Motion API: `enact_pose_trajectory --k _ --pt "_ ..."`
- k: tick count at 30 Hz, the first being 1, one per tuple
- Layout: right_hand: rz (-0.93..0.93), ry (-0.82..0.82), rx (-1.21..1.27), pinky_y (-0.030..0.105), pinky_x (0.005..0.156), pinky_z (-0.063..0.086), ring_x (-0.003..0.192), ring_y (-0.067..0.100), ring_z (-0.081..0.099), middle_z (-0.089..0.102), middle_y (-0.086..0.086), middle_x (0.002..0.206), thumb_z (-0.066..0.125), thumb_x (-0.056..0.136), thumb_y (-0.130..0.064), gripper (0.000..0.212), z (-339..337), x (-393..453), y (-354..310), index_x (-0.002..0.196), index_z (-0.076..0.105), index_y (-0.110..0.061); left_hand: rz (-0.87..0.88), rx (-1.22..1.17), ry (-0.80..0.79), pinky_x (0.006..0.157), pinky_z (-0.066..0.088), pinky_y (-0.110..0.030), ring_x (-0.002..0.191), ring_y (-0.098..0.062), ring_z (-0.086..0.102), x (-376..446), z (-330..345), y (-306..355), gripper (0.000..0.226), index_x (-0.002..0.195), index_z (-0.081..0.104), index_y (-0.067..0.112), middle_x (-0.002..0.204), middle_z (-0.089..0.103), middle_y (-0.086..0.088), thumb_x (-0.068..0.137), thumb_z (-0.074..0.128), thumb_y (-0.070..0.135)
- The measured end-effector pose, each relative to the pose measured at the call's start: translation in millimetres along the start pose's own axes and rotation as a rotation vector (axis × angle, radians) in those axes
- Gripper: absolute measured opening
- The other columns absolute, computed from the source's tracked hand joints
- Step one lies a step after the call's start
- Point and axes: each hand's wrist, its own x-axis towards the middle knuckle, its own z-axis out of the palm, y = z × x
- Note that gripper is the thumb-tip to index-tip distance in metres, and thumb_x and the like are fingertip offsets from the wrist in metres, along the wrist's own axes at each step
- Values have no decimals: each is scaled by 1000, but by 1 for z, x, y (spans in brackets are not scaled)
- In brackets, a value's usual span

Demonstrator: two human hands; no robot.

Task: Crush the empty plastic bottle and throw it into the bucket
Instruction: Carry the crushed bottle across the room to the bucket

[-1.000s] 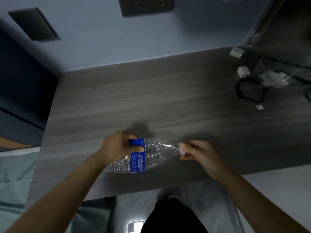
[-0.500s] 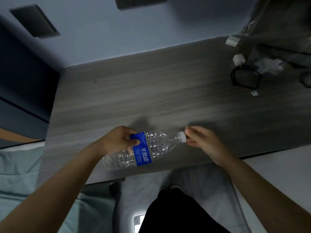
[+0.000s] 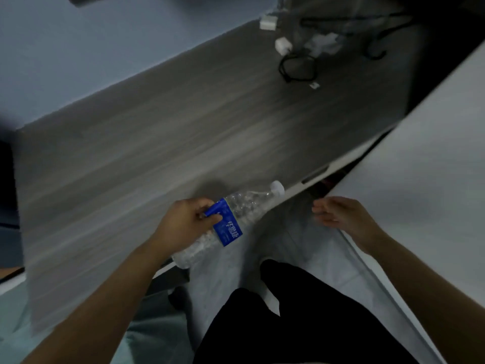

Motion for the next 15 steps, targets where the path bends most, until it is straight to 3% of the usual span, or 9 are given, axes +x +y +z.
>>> enact_pose_trajectory --k 4,7,15 --pt "90 159 39 26 75 48 83 29 61 63 19 100 43 93 -11 22 -7 -35 58 99 62 -3 68 165 -101 75 51 -40 80 -30 65 -7 30 -11 22 106 63 11 91 71 -16 87 59 22" --pt "187 239 26 35 82 46 88 28 61 64 16 99 43 93 -16 24 -4 -69 108 99 63 -2 113 167 -230 79 53 -46 85 -32 64 -19 55 -23 21 106 57 9 97 68 -18 89 55 22" --pt "406 495 185 36 82 46 88 26 62 65 13 98 43 94 -19 24 1 -192 233 100 63 -7 264 544 -351 63 43 -35 80 -30 63 -47 112 -41 24 107 51 12 93 69 -15 94 44 30"
